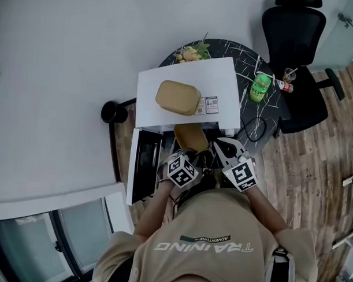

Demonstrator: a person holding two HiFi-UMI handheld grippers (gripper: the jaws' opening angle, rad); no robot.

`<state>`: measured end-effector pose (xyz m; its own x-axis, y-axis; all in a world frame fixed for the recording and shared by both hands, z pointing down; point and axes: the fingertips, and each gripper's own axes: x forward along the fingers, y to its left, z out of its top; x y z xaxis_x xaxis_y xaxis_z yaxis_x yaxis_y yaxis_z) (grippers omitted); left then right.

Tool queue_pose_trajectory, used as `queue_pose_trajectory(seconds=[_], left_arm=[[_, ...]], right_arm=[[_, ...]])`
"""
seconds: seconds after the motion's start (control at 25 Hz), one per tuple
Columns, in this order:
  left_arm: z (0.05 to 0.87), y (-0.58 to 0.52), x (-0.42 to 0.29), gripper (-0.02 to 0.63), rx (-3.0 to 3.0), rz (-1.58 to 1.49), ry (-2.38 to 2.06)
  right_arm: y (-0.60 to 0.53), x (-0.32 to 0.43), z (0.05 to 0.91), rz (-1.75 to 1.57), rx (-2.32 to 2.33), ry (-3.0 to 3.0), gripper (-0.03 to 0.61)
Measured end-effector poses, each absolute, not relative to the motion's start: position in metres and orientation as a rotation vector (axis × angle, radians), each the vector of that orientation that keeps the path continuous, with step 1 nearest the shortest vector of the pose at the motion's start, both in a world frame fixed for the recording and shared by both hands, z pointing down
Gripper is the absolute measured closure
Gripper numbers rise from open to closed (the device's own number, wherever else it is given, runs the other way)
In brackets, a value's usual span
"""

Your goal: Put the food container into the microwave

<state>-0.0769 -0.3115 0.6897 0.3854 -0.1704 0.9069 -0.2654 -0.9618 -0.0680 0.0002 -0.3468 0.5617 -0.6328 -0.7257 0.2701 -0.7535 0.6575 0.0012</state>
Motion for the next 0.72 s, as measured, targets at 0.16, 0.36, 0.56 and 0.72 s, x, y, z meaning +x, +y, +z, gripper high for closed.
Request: queue_pose_trajectory(seconds=[0.16, 0.36, 0.56, 0.72], left_arm=[[0.704, -0.344, -0.086, 0.595, 2.558, 1.703, -0.410], [0.717, -0.385, -0.090, 0.595, 2.568, 1.722, -0.431], [0.735, -0.421, -0.093, 0.595, 2.599, 1.770, -0.477], [0.745, -0.435, -0.099, 0.595, 2.597, 1.820, -0.465]], right_arm=[[-0.353, -0.009, 0.544, 0.140, 1.205, -2.625, 0.568], [-0.368, -0.013, 0.538, 0.174, 1.252, -2.615, 0.568], [-0.379, -0.013, 0.533, 0.206, 1.321, -2.590, 0.568], [-0.382, -0.012, 0.533, 0.219, 1.366, -2.555, 0.568]])
